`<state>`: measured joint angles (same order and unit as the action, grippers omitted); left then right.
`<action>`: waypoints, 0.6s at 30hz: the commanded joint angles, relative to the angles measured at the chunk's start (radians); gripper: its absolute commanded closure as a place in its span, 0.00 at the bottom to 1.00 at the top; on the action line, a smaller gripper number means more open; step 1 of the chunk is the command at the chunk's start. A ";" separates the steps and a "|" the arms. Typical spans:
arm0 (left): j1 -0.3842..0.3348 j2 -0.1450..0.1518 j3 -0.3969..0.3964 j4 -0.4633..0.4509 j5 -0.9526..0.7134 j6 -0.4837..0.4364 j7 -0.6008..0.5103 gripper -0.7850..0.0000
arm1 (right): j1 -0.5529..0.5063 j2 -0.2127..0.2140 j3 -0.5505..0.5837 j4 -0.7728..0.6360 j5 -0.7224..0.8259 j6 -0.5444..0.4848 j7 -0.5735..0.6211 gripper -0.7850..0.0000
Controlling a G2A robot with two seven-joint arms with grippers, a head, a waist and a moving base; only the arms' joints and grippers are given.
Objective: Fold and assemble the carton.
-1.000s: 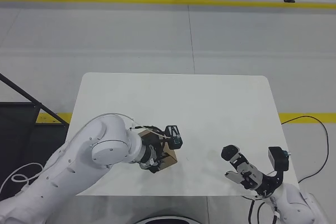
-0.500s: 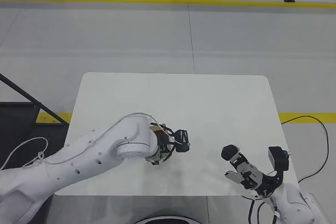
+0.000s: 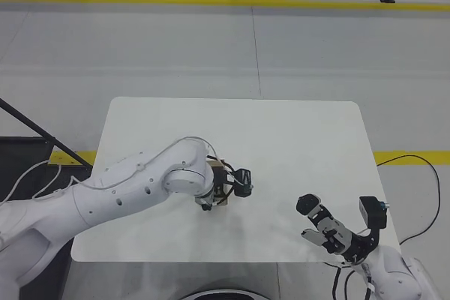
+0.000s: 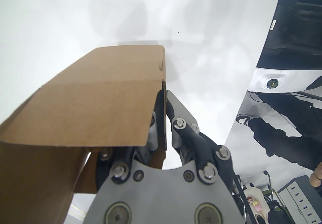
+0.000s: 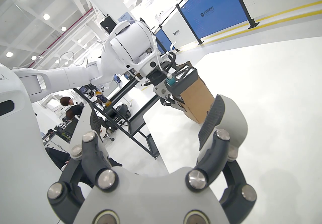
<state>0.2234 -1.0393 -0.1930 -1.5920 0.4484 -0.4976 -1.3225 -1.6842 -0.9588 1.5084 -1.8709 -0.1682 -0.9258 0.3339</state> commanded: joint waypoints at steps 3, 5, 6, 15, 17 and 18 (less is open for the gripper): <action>-0.013 -0.023 0.020 0.045 -0.004 -0.009 0.009 1.00 | 0.000 0.000 0.000 0.000 0.000 0.000 0.000 0.00; -0.014 -0.034 0.023 0.064 0.002 -0.002 0.002 1.00 | 0.000 0.000 0.000 0.000 0.000 0.000 0.000 0.00; -0.011 -0.039 0.023 0.069 0.009 0.001 0.000 1.00 | 0.000 0.000 0.000 0.000 0.000 0.000 0.000 0.00; 0.009 -0.069 0.023 0.097 0.040 -0.010 0.010 0.81 | 0.000 0.000 0.000 0.000 0.000 0.000 0.000 0.00; 0.009 -0.070 0.023 0.095 0.040 -0.009 0.009 0.75 | 0.000 0.000 0.000 0.000 0.000 0.000 0.000 0.00; 0.009 -0.070 0.023 0.092 0.040 -0.007 0.007 0.74 | 0.000 0.000 0.000 0.000 0.000 0.000 0.000 0.00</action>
<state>0.2329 -1.1094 -0.1700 -1.4968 0.4892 -0.5065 -1.3137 -1.6842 -0.9588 1.5084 -1.8709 -0.1682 -0.9258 0.3339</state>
